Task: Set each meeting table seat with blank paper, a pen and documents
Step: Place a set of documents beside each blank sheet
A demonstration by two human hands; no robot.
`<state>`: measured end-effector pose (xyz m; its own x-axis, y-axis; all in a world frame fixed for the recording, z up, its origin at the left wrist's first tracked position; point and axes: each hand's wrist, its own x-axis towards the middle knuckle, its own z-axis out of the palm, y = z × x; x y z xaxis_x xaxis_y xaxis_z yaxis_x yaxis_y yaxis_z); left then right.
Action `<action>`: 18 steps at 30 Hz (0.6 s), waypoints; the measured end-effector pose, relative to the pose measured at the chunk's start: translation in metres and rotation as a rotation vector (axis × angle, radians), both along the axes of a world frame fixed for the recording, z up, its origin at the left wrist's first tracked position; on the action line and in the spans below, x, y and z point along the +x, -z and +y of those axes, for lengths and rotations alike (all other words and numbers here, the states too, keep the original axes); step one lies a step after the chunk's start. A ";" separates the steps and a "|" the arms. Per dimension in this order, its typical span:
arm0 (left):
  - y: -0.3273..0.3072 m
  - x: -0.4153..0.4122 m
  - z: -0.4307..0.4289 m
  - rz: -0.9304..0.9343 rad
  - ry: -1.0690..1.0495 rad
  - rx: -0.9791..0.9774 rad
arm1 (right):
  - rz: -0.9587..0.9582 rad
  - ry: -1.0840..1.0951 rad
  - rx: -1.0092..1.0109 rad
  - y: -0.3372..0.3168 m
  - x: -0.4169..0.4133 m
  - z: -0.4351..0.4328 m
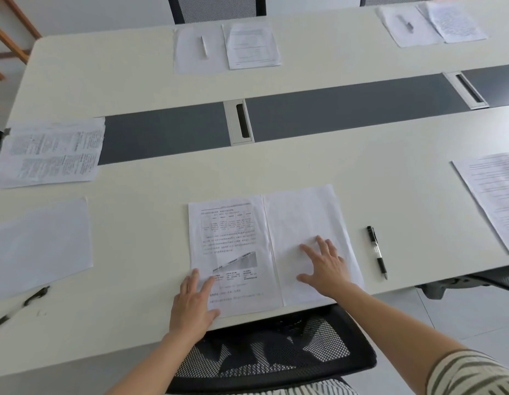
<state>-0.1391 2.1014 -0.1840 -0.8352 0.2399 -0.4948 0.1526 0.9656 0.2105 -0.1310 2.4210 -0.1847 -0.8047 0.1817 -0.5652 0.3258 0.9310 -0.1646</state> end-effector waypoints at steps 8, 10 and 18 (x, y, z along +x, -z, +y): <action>0.001 0.001 0.001 0.005 -0.016 0.008 | 0.215 0.683 0.085 -0.010 0.017 0.087; 0.001 0.001 0.002 0.001 -0.019 0.006 | 0.150 0.843 0.053 -0.007 0.024 0.102; 0.001 0.001 0.003 -0.016 -0.028 0.000 | 0.279 0.793 -0.152 -0.015 -0.004 0.078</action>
<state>-0.1384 2.1042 -0.1847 -0.8338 0.2168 -0.5077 0.1225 0.9694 0.2128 -0.1348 2.4985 -0.1693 -0.5851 0.6883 -0.4288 0.8006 0.4062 -0.4405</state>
